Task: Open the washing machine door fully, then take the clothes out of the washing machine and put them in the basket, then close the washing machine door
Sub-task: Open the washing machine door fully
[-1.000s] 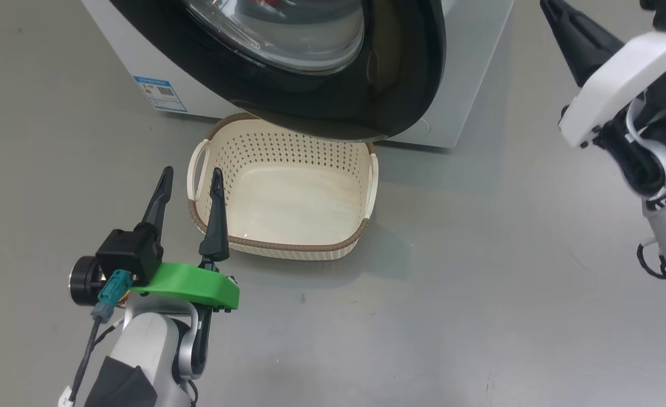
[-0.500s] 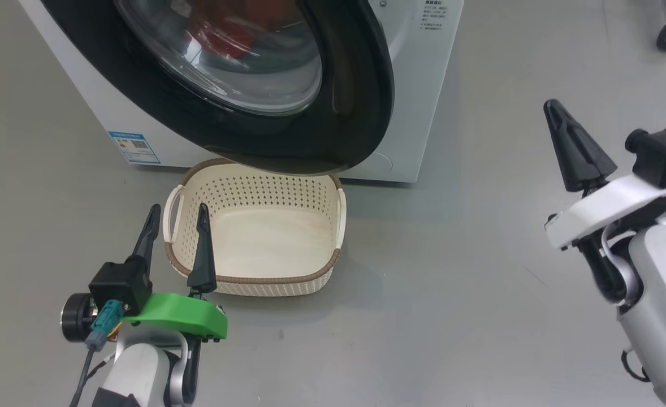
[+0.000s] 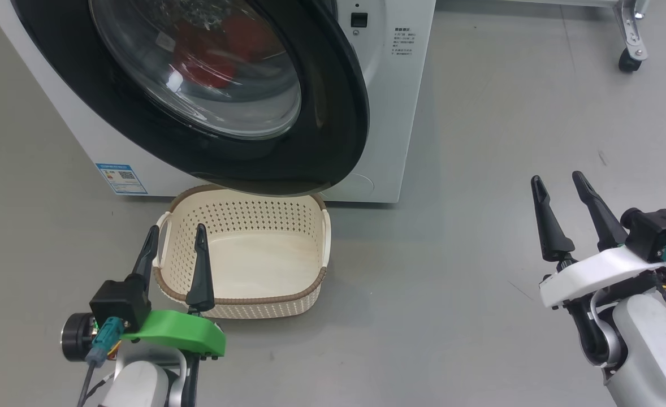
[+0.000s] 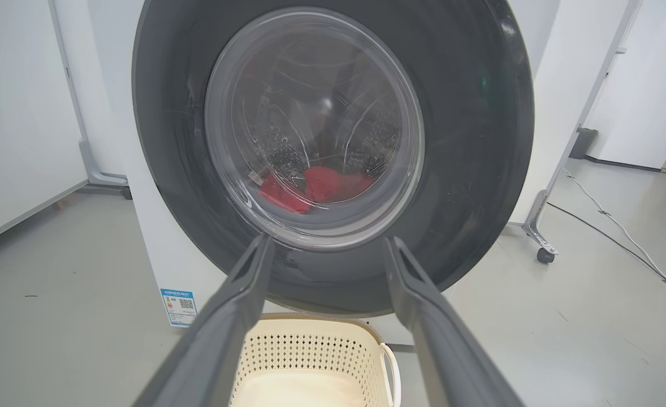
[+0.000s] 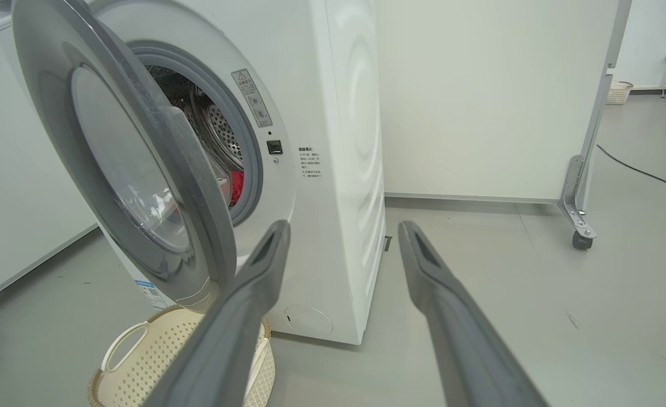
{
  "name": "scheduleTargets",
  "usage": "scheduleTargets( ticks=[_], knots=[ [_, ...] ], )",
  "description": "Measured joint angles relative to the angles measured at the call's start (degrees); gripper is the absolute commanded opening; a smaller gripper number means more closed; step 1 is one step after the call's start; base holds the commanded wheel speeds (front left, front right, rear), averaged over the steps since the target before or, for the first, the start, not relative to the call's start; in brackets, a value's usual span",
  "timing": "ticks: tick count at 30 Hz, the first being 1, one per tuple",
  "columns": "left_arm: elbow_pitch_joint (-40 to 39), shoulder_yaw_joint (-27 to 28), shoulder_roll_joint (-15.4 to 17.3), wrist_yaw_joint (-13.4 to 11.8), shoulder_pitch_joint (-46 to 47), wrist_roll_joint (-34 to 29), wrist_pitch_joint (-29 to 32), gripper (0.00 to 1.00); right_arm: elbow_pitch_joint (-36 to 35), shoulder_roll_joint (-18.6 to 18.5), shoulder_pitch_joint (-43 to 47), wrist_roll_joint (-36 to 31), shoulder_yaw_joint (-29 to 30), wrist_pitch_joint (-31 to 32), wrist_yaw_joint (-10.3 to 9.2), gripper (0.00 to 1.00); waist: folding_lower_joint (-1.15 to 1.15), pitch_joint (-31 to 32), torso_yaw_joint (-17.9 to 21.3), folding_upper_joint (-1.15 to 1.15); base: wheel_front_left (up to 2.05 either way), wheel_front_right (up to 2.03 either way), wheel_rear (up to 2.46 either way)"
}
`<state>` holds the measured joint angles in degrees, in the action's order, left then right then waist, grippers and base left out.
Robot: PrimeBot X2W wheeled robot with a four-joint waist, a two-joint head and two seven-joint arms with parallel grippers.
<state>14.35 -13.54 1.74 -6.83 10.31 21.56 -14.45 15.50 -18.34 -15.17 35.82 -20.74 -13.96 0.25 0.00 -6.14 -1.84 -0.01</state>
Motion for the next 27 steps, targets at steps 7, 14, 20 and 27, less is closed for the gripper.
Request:
scheduleTargets(
  ticks=[7,14,20,27],
  knots=[
    [-0.35,-0.22,0.02,0.00,-0.10,0.01,0.00,1.00,-1.69,1.10,2.21,-0.25,1.62,-0.12,-0.98,1.00,0.00,0.15,-0.04,0.00,0.00,0.00,0.00],
    [-0.59,-0.18,0.04,0.00,-0.57,0.00,0.00,1.00,-3.41,2.13,3.39,-0.81,2.85,-0.48,-0.99,1.00,0.00,0.03,0.05,0.00,0.00,0.00,0.00],
    [-0.78,-0.13,0.05,0.00,-0.92,0.00,0.00,1.00,-5.41,2.98,3.57,-1.75,4.46,-0.48,-0.96,1.00,0.00,-0.12,0.13,0.00,0.00,0.00,0.00],
    [-0.81,-0.09,0.08,0.00,-1.32,0.00,0.00,1.00,-5.82,3.85,5.19,-2.34,5.36,-0.48,-0.90,1.00,0.00,-0.04,0.08,0.00,0.00,0.00,0.00]
  ],
)
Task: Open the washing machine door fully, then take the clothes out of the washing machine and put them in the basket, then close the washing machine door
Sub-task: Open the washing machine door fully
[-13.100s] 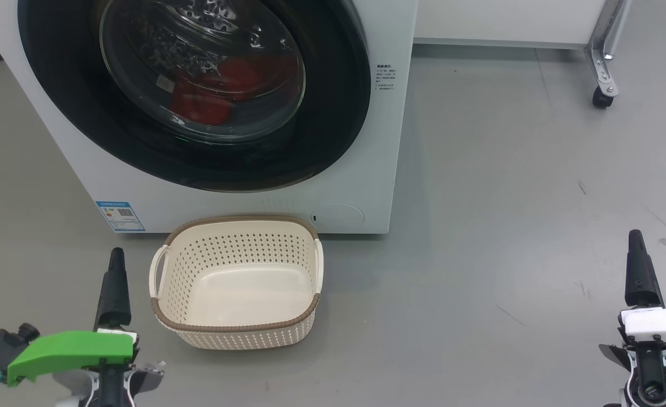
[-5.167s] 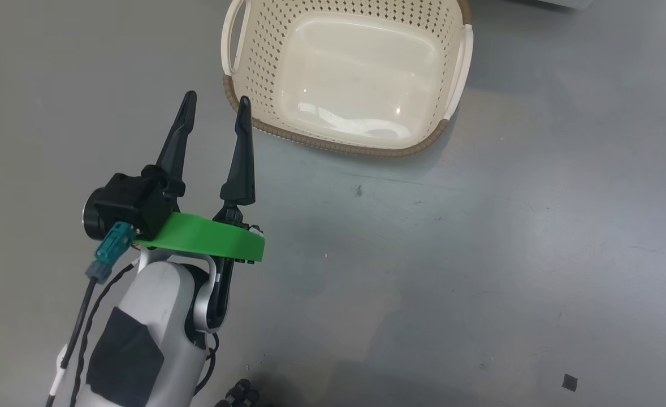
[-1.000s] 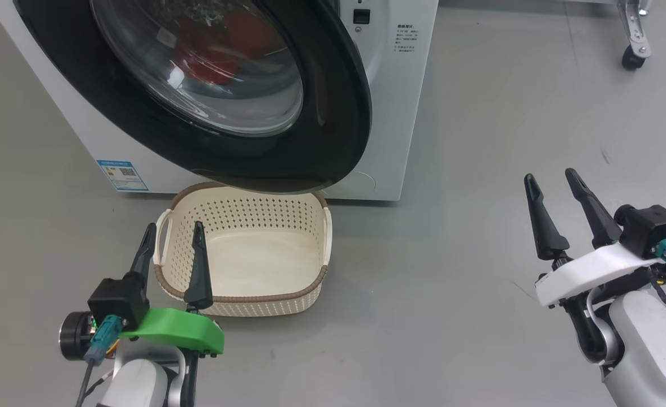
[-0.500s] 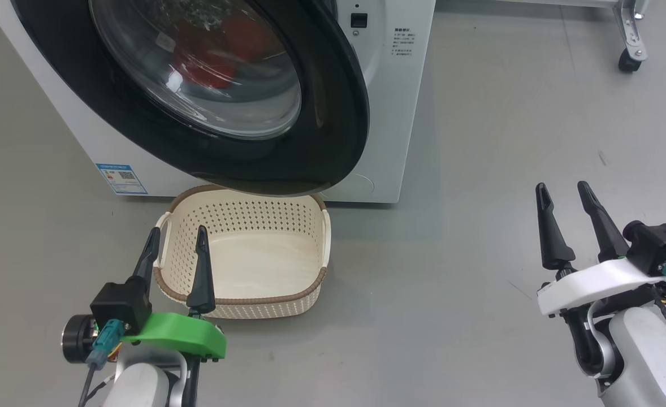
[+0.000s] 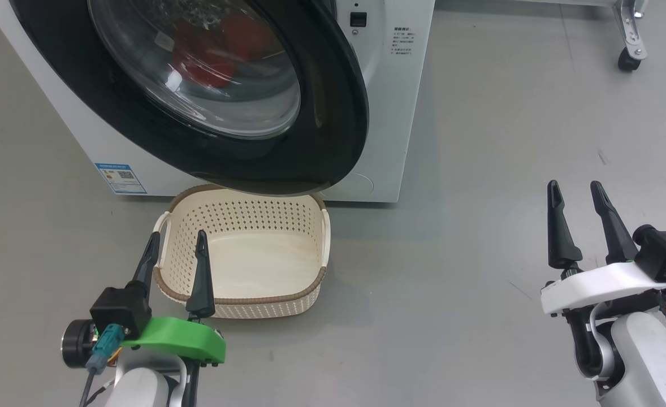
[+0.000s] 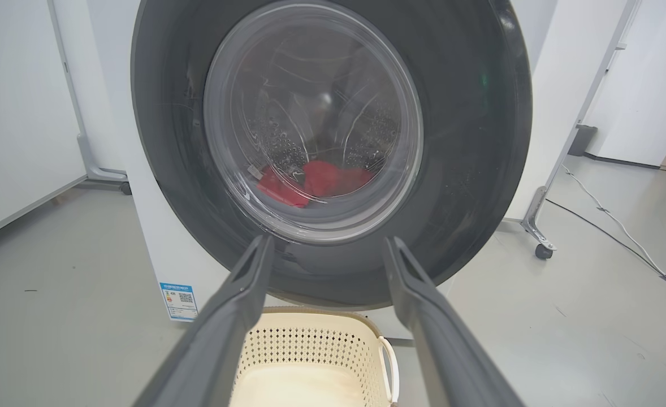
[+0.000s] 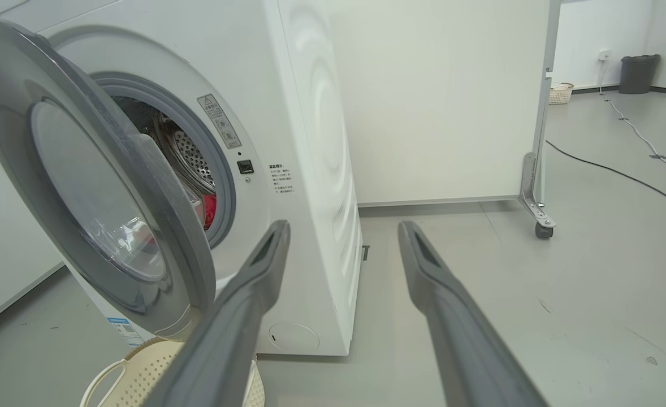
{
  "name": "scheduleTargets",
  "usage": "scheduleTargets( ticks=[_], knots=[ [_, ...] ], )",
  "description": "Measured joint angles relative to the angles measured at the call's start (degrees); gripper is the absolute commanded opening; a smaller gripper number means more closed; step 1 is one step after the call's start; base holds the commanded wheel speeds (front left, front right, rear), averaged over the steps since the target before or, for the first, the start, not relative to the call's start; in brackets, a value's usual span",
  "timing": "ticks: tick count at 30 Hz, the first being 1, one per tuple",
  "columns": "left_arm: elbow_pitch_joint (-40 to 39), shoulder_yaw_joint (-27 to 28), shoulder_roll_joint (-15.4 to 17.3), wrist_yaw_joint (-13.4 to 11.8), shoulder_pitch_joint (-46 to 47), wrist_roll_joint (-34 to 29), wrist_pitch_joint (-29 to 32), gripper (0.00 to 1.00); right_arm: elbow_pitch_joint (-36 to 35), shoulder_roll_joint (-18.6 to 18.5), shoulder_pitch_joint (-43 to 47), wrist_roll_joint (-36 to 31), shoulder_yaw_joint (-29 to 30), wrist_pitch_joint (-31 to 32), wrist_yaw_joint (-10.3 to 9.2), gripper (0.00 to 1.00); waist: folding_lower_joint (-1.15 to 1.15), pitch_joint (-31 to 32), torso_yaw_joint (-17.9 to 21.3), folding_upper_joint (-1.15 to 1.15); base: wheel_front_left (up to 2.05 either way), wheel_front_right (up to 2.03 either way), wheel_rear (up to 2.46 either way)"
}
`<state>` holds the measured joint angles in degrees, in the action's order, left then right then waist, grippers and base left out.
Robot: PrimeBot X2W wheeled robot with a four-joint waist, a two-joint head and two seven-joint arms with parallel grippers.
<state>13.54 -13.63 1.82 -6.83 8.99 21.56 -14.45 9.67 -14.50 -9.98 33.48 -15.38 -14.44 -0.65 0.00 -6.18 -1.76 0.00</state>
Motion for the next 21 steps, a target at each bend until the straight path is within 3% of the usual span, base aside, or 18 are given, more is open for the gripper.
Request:
scheduleTargets(
  ticks=[21],
  knots=[
    [-0.27,-0.07,0.05,0.00,-0.23,0.00,0.00,1.00,-0.85,1.19,1.63,-2.02,1.70,0.00,1.32,1.00,0.00,0.19,-0.16,0.00,0.00,0.00,0.00]
  ],
)
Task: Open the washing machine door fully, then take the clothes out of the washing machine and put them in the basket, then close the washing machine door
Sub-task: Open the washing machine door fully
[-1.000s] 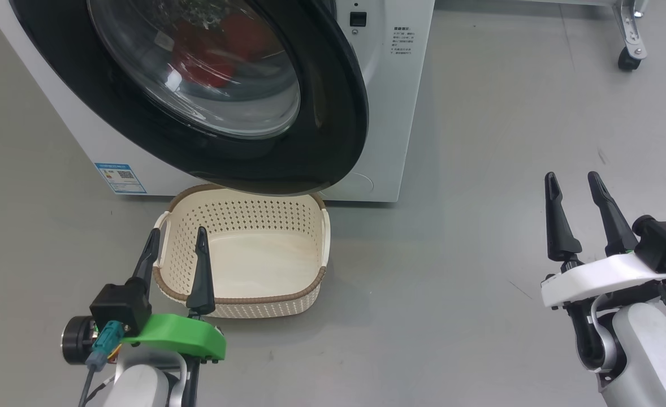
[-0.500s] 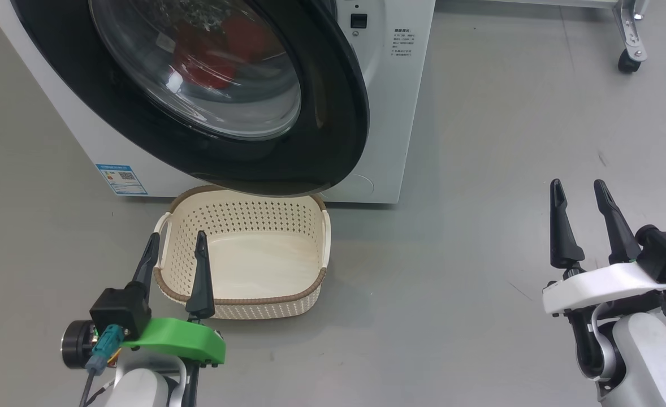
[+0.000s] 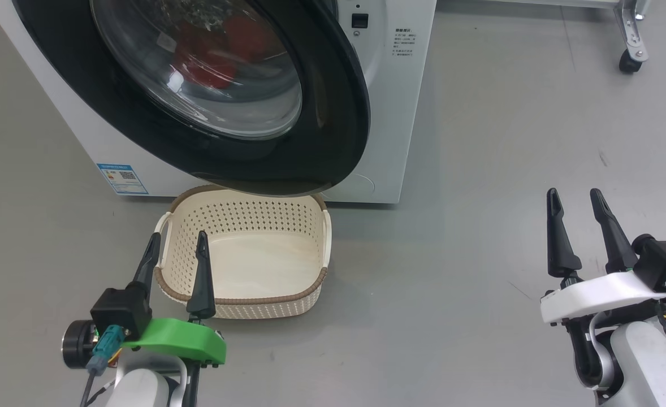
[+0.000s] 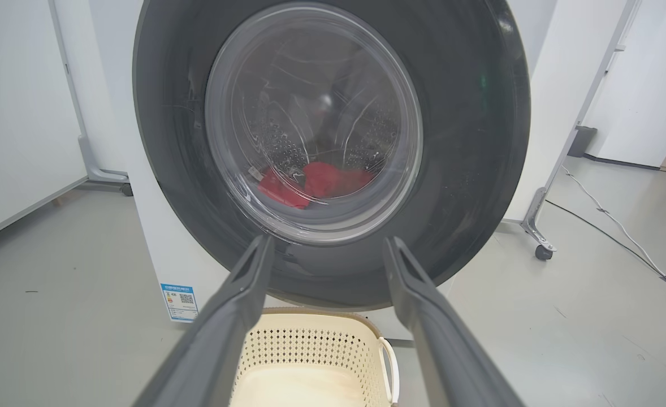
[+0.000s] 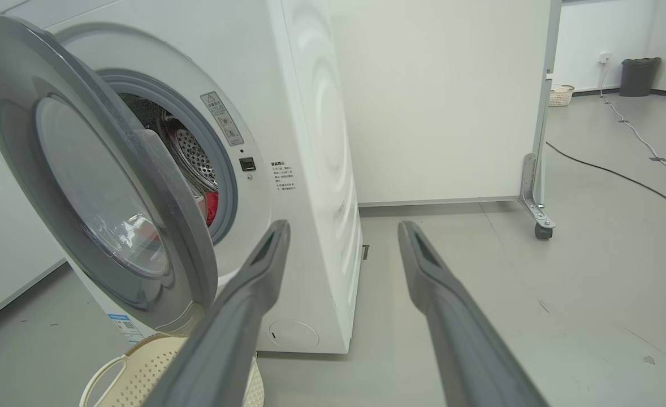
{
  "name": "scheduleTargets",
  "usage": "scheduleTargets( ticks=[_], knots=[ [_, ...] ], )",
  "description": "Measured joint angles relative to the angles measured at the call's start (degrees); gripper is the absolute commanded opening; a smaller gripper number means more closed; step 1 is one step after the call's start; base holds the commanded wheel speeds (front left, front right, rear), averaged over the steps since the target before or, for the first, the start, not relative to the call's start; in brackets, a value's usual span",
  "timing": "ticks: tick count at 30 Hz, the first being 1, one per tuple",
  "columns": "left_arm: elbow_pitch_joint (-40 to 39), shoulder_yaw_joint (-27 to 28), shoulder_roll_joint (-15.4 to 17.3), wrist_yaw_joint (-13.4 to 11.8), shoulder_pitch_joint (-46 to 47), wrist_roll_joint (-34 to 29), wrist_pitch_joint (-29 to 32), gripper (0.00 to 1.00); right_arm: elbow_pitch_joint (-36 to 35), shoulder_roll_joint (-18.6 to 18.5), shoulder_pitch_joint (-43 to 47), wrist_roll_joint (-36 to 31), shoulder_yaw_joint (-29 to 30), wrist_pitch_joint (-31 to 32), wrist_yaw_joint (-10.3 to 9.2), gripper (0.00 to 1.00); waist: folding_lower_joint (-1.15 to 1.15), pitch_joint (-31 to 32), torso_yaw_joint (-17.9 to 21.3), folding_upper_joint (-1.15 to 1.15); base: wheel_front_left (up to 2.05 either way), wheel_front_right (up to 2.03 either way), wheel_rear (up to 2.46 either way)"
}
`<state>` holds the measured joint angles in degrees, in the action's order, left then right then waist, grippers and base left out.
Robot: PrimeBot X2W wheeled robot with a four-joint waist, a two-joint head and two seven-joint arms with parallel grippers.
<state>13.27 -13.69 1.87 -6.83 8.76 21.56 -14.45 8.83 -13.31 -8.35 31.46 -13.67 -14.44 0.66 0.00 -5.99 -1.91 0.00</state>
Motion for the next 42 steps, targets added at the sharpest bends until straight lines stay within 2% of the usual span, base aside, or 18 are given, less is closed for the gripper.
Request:
scheduleTargets(
  ticks=[42],
  knots=[
    [-0.73,-1.63,0.03,0.00,-0.02,-0.57,0.00,1.00,-0.40,0.22,0.66,-3.38,2.49,0.00,2.70,1.00,0.00,-1.64,-1.57,0.00,0.00,0.00,0.00]
  ],
)
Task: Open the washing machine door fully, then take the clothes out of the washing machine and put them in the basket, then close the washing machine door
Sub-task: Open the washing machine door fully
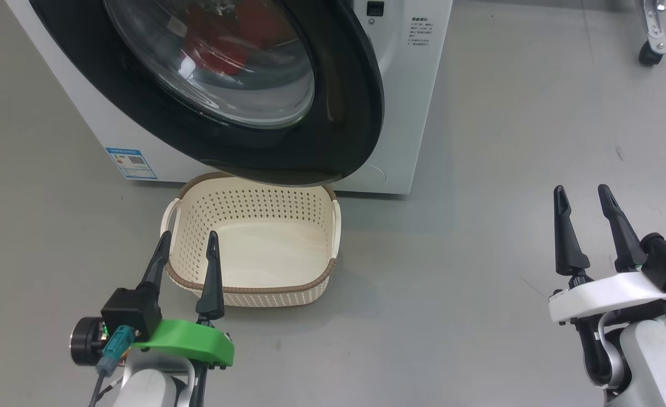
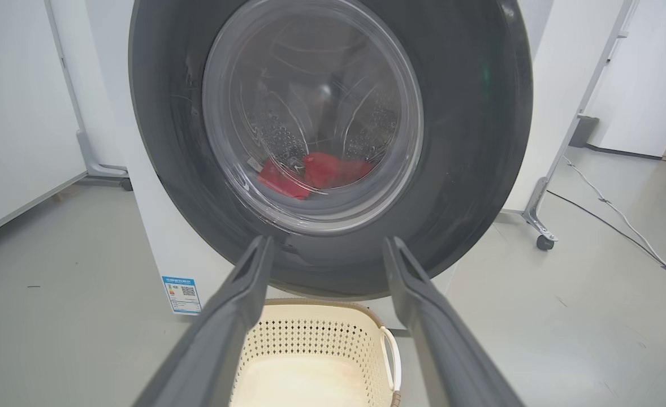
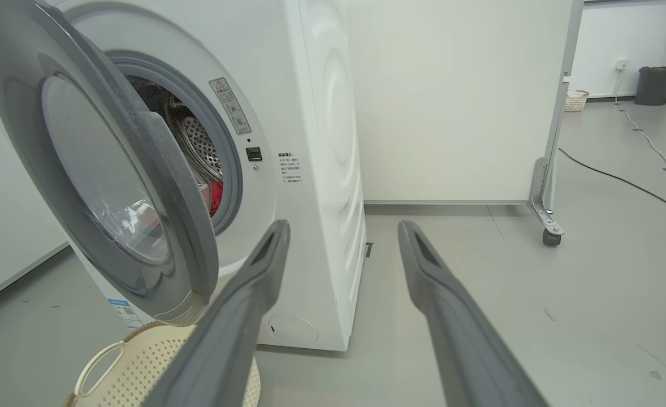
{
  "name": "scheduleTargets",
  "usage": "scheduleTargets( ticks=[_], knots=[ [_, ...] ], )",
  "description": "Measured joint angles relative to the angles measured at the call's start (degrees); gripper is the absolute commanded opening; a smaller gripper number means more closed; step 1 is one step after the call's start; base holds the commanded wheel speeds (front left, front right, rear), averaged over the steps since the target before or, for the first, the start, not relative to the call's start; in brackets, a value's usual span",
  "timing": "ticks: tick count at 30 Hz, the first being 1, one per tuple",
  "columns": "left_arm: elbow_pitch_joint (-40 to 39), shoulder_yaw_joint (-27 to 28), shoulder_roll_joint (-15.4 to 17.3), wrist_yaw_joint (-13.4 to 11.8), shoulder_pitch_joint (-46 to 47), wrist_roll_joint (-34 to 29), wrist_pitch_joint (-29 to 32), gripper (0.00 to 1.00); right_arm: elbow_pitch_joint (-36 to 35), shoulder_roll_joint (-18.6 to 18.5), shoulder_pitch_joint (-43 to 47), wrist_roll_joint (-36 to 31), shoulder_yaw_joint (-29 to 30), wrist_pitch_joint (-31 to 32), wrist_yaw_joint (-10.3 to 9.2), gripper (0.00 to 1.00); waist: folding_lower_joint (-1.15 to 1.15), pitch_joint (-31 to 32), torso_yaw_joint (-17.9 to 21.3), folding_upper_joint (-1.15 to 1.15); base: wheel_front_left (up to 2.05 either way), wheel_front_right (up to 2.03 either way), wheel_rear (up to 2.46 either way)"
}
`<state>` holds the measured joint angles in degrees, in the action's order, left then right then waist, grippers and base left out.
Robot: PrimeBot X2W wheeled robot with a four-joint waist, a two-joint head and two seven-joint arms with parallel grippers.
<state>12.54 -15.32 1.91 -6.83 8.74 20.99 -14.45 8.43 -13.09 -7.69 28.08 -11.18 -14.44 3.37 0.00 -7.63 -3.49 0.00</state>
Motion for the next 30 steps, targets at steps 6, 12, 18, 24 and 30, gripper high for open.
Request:
scheduleTargets(
  ticks=[6,12,18,24,30],
  knots=[
    [-0.51,-1.30,0.01,0.00,0.03,-0.01,0.00,1.00,-1.03,-1.54,-1.22,-0.01,0.55,-0.01,0.69,1.00,0.00,-2.11,-0.92,0.00,0.00,0.00,0.00],
    [-1.43,-2.34,0.03,0.00,0.31,-0.10,0.00,1.00,-2.97,-5.48,-7.21,-1.70,-0.36,0.87,2.11,1.00,0.00,-4.94,-2.15,0.00,0.00,0.00,0.00],
    [-2.55,-2.98,0.03,0.00,2.77,-0.41,0.00,1.00,-5.01,-7.04,-14.66,0.69,-0.70,4.38,3.12,0.00,0.00,-8.36,-3.46,0.00,0.00,0.00,0.00],
    [-3.03,-3.89,0.02,0.00,4.77,-0.14,0.00,1.00,-5.54,-6.57,-21.96,9.55,-0.59,9.92,3.60,0.00,0.00,-11.94,-4.90,0.00,0.00,0.00,0.00],
    [-3.25,-5.43,-0.01,0.00,7.23,1.20,0.00,1.00,-3.92,-4.98,-27.92,20.97,1.27,16.94,3.60,0.00,0.00,-14.78,-6.97,0.00,0.00,0.00,0.00]
  ],
)
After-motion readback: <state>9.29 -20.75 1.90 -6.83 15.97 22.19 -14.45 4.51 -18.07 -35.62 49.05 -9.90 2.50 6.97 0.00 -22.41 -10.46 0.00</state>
